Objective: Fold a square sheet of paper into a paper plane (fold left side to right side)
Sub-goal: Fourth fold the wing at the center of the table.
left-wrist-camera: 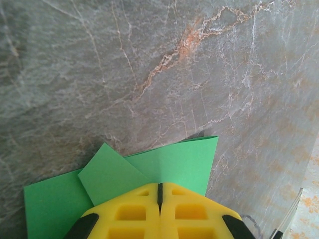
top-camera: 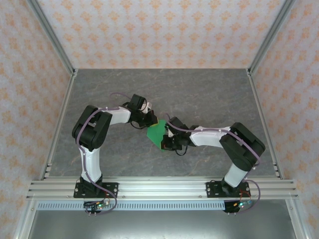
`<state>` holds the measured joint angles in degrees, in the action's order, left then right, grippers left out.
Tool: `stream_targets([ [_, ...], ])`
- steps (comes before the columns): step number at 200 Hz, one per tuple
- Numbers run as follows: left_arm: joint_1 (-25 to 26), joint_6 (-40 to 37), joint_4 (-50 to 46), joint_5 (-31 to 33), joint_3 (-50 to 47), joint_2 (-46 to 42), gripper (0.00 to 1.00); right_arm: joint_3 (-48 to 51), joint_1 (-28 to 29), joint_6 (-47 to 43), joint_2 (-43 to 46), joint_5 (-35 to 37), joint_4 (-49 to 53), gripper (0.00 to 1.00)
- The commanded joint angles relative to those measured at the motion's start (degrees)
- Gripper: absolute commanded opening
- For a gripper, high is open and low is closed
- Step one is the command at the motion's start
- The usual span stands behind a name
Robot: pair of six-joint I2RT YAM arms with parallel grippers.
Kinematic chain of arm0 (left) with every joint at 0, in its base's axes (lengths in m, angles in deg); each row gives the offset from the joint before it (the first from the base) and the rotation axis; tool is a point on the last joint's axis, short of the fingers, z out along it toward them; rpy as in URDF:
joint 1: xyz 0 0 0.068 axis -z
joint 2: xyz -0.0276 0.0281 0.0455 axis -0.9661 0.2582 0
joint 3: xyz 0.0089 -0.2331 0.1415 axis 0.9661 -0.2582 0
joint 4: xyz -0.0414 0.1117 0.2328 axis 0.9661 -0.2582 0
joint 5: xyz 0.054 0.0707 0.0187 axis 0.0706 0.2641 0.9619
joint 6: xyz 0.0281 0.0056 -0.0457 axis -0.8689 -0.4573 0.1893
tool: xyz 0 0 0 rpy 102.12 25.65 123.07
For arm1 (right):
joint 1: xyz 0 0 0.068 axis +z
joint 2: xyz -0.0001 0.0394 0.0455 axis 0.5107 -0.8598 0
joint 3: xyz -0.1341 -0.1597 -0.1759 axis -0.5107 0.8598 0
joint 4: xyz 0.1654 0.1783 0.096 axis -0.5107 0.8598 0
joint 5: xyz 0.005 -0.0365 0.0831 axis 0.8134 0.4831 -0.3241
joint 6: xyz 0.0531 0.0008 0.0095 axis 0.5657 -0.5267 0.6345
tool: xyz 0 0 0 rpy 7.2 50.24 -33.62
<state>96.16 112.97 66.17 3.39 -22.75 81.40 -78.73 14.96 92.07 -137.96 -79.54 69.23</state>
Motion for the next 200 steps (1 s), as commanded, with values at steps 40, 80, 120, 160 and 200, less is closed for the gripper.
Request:
stream_targets([
  [40,-0.8,0.1,-0.1,7.3,-1.9,3.8,0.00,7.3,2.3,1.8,2.0,-2.0,9.1,0.00],
  [80,-1.0,0.2,0.6,6.6,-2.2,3.5,0.00,8.9,2.6,2.0,4.1,-3.6,7.9,0.00],
  [120,-1.0,1.4,3.2,2.6,-2.3,1.1,0.03,8.6,2.2,1.6,11.0,-2.3,8.2,0.00],
  [160,-1.1,1.9,3.3,-0.1,-2.2,-8.9,0.23,8.3,-2.9,-0.9,20.1,3.3,11.3,0.09],
  [200,-1.0,1.7,0.2,3.3,-6.3,-18.5,0.39,11.2,-6.8,0.9,24.3,3.3,-0.1,0.34],
])
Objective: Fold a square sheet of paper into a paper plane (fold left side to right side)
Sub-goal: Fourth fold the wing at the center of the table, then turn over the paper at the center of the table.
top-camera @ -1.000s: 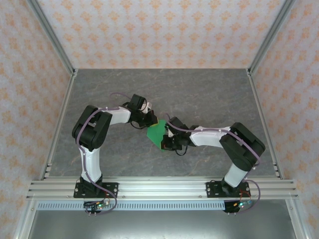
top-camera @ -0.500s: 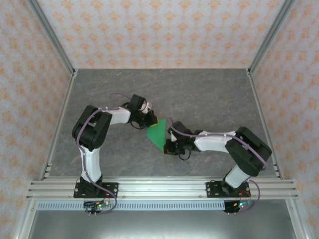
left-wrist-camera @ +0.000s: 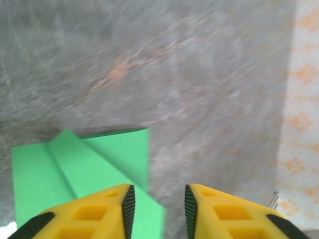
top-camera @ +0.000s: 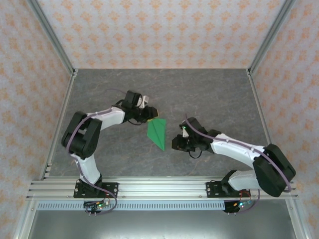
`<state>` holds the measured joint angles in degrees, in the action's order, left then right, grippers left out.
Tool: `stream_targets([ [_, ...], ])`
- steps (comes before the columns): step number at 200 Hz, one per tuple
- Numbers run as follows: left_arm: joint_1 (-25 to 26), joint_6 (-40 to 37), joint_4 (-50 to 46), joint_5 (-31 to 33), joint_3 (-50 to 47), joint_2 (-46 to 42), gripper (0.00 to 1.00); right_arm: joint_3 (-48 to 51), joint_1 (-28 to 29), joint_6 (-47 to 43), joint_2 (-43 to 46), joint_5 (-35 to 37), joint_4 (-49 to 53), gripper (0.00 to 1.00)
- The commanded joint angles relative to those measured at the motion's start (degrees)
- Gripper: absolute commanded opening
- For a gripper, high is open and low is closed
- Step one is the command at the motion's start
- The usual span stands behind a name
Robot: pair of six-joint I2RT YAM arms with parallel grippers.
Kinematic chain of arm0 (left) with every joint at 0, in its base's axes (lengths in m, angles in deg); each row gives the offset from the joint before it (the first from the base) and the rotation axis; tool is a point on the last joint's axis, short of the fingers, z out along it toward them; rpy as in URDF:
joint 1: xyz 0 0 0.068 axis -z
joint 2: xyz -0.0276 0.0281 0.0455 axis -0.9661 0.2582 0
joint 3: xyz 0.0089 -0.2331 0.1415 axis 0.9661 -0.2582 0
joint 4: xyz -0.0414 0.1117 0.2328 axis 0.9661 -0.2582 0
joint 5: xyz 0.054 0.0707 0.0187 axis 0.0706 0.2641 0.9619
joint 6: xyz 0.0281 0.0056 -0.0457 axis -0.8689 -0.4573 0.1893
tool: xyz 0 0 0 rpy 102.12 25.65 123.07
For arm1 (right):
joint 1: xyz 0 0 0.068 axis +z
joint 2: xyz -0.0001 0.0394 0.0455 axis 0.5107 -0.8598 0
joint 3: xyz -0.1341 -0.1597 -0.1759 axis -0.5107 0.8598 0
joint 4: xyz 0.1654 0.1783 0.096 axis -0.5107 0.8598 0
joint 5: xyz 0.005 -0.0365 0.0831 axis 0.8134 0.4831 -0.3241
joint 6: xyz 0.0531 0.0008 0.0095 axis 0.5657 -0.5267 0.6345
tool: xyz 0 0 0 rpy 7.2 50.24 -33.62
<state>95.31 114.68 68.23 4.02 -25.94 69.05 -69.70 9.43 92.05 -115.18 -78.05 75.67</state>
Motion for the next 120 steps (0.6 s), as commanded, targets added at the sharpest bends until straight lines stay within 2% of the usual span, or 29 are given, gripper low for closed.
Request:
stream_targets([
  [1,-0.1,0.1,-1.8,2.7,-3.2,-6.3,0.40,2.3,-1.3,1.0,1.6,1.8,-6.8,0.35],
  [31,1.0,2.7,1.9,1.3,-9.1,-6.8,0.41,3.8,-1.6,3.0,1.6,2.4,-14.6,0.46],
  [83,3.2,4.7,5.9,0.2,-10.3,-1.7,0.34,3.6,-1.6,2.6,2.7,1.5,-14.9,0.47],
  [120,4.1,5.3,6.6,-0.1,-8.9,2.1,0.34,4.8,-1.6,2.7,4.2,2.2,-14.4,0.47],
])
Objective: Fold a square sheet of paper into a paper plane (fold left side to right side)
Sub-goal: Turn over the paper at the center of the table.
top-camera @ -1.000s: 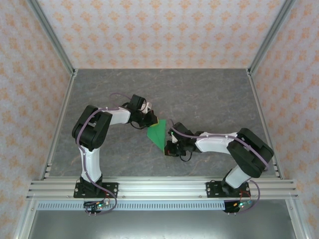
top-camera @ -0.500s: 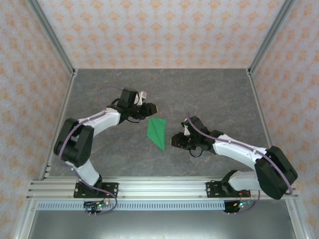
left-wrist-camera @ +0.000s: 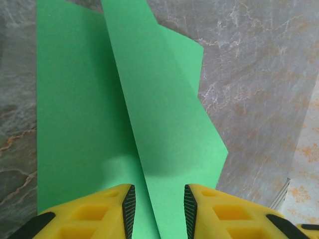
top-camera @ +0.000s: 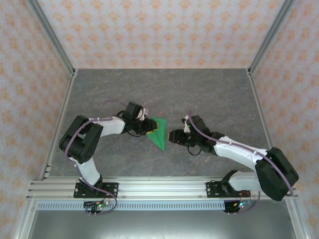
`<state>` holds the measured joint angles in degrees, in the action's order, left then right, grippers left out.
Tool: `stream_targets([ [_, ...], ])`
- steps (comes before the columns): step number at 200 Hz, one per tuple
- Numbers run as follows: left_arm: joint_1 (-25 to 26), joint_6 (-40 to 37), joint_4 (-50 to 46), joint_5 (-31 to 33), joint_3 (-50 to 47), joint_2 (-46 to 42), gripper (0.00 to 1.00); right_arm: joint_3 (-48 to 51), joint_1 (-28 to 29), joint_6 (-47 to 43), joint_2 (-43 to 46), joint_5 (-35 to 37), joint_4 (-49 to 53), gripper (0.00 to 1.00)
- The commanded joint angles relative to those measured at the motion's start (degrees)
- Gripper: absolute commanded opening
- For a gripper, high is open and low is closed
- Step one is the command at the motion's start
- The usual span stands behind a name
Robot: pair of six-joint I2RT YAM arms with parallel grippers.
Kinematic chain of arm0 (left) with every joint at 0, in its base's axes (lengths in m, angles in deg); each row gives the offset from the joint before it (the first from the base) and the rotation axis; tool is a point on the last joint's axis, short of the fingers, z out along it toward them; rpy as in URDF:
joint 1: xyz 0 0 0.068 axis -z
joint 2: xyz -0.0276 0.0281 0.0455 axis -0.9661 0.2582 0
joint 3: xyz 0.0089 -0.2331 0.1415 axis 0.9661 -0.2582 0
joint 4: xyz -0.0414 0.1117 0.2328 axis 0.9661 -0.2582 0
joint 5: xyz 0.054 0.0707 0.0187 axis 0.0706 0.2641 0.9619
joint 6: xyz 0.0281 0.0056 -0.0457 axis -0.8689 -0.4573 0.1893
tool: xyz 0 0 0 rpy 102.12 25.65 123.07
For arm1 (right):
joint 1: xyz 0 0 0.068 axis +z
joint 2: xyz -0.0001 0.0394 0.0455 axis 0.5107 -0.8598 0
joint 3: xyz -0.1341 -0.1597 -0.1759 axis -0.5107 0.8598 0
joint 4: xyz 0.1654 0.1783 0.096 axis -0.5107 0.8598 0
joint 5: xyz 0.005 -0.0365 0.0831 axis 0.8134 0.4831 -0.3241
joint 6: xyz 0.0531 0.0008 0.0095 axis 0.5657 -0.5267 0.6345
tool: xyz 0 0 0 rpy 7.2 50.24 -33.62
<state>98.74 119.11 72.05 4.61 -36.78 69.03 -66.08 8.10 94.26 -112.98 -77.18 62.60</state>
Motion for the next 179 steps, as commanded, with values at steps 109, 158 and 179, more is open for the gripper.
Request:
stream_targets([
  [109,2.2,3.0,5.8,-2.6,6.5,6.2,0.26,3.5,-1.6,1.7,6.1,0.7,-1.6,0.54],
  [158,2.1,2.2,4.6,-1.6,7.4,4.1,0.10,4.5,-3.7,1.9,7.3,-0.7,-0.5,0.58],
  [179,2.1,0.7,2.7,-0.4,7.0,0.2,0.02,6.9,-6.6,3.9,8.5,-4.7,-5.8,0.67],
])
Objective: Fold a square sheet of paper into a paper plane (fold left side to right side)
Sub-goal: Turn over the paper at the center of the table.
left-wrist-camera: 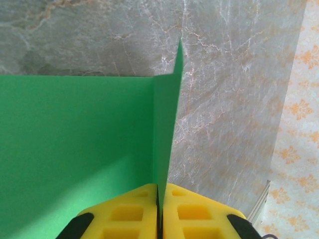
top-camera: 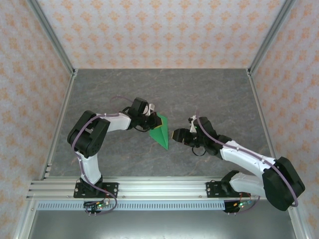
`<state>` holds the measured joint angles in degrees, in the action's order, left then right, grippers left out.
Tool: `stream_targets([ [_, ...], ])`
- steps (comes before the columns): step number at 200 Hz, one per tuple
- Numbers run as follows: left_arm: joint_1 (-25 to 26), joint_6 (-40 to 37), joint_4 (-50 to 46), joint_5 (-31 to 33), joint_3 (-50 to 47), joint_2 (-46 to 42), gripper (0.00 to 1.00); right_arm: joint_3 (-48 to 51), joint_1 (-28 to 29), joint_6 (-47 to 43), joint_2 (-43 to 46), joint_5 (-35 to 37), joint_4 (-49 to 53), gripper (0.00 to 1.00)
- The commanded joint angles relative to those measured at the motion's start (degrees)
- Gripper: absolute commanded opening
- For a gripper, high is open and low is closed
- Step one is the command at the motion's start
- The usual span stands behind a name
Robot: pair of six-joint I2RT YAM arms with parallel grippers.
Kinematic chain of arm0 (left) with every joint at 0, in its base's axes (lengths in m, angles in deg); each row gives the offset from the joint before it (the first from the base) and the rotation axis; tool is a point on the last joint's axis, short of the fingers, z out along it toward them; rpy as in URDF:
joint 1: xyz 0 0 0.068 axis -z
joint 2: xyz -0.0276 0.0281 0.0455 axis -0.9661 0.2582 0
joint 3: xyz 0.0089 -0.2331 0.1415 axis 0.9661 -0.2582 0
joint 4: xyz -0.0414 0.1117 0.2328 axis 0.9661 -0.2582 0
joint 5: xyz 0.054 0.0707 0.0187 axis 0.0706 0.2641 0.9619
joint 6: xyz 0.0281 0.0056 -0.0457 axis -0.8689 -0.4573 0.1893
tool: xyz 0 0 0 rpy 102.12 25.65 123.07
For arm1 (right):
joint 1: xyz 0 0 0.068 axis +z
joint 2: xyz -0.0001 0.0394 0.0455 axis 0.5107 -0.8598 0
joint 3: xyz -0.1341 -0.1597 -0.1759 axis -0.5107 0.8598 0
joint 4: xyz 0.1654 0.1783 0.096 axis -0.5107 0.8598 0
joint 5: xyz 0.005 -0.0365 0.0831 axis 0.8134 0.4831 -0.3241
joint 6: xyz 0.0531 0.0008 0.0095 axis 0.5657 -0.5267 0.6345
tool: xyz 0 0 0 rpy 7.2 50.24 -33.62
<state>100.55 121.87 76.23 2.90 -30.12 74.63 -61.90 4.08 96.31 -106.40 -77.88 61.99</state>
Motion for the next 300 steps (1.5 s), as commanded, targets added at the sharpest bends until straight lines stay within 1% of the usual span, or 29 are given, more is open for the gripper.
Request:
stream_targets([
  [1,0.3,-2.1,-1.6,1.3,0.3,-5.6,0.02,2.9,-2.7,2.0,2.0,-4.4,-5.7,0.68],
  [8,0.3,-2.4,-2.1,1.6,0.2,-7.4,0.00,3.8,-3.7,3.1,2.4,-6.4,-8.4,0.73],
  [29,0.3,-2.7,-3.6,2.3,0.4,-13.3,0.00,5.7,-6.4,6.4,3.0,-12.1,-16.8,0.90],
  [45,0.3,-2.8,-5.3,2.7,1.4,-17.6,0.00,6.1,-7.5,8.2,3.2,-15.4,-22.0,1.00],
  [72,0.3,-1.7,-6.0,2.3,3.2,-23.1,0.00,5.7,-7.5,13.2,3.3,-21.4,-36.1,1.00],
  [81,0.2,-0.8,-5.5,1.7,3.7,-24.2,0.00,5.1,-7.5,14.4,3.4,-22.6,-39.0,1.00],
  [106,0.3,1.8,-2.8,0.0,4.5,-27.2,0.00,2.6,-7.5,15.6,2.6,-24.0,-40.2,1.00],
  [123,0.3,2.9,-1.9,-0.6,4.9,-29.0,0.00,2.0,-7.1,18.0,0.9,-24.6,-43.0,1.00],
  [147,0.3,4.6,0.1,-1.7,4.9,-30.3,0.00,0.9,-5.3,20.1,-1.4,-24.5,-45.9,1.00],
  [170,0.4,6.5,2.4,-2.7,4.4,-30.5,0.00,-1.2,-3.1,20.5,-2.9,-24.3,-46.3,1.00],
  [180,0.3,7.4,3.6,-3.0,4.1,-30.5,0.00,-1.9,-2.4,21.3,-5.2,-24.0,-47.0,1.00],
  [193,0.4,7.5,3.8,-3.3,4.1,-30.6,0.00,-2.3,-1.8,22.9,-6.8,-23.9,-49.7,0.96],
  [205,0.4,7.3,3.5,-3.6,4.1,-30.5,0.00,-2.6,-1.5,24.1,-7.6,-24.0,-51.9,0.90],
  [229,0.6,6.9,3.1,-4.3,3.5,-30.1,0.00,-3.3,-1.4,23.9,-7.6,-23.8,-51.7,0.70],
  [248,0.6,6.4,2.3,-4.3,2.7,-30.1,0.00,-3.5,-1.3,21.8,-6.5,-23.3,-48.6,0.53],
  [274,0.5,4.8,0.3,-3.8,2.5,-30.6,0.00,-3.5,-1.4,18.0,-4.3,-22.3,-42.9,0.34],
  [289,0.6,3.7,-1.1,-3.7,2.8,-30.7,0.01,-3.7,-1.3,15.5,-3.5,-21.8,-39.1,0.27],
  [300,0.6,3.0,-2.1,-3.5,3.0,-30.8,0.04,-4.0,-1.4,13.6,-1.6,-21.4,-36.0,0.22],
])
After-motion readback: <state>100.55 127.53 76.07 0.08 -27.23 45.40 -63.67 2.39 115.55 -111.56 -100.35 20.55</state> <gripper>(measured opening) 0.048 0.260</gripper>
